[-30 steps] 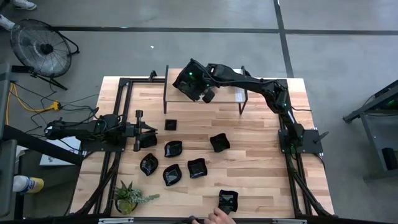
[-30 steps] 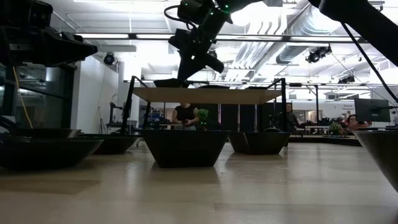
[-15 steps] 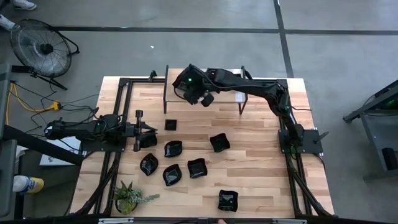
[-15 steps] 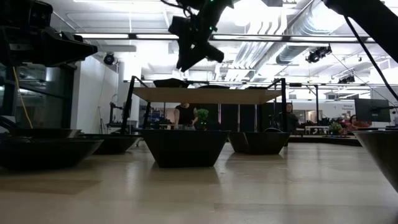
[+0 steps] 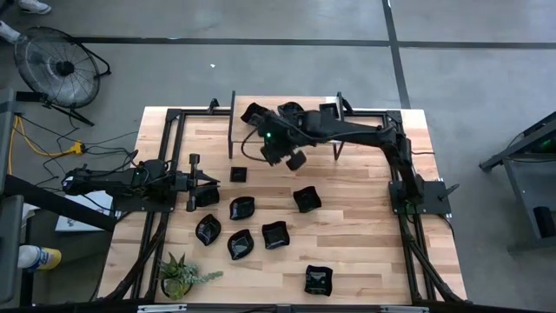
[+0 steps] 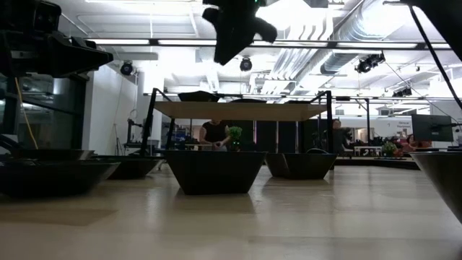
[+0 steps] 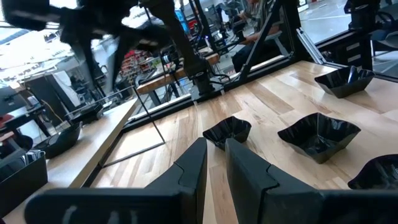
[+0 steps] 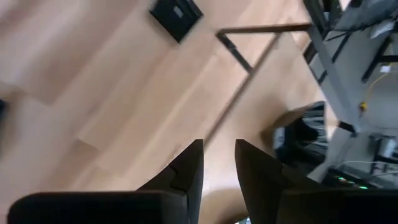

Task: Pick & Place Mini shaped plates
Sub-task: Stack the black distorted square plate on top of the black distorted square plate on the shelf

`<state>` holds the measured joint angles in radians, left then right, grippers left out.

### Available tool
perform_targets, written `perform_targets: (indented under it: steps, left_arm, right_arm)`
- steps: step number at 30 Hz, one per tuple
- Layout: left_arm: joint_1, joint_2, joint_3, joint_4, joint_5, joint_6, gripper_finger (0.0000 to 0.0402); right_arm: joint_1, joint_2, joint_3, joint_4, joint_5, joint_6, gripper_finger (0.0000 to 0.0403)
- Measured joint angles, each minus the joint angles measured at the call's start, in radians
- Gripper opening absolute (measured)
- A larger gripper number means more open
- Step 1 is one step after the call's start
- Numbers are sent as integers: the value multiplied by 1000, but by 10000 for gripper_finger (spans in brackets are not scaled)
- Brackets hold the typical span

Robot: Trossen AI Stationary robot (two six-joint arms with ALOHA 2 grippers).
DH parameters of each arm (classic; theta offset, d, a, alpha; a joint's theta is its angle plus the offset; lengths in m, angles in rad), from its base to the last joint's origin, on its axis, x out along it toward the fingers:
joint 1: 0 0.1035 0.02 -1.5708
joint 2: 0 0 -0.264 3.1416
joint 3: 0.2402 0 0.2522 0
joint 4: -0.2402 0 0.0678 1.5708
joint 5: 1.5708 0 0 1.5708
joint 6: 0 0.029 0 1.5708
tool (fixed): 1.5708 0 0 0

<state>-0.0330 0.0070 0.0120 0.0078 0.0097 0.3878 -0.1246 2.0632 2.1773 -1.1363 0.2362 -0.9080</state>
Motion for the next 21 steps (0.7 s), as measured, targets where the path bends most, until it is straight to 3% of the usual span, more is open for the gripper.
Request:
perform_targets:
  steps: [14,21]
  left_arm:
    - [0,0,0,0,0,0,56]
    - [0,0,0,0,0,0,56]
  right_arm:
    - [148,-29,0,-186,-2,248,87]
    - [216,-29,0,-240,-7,446,87]
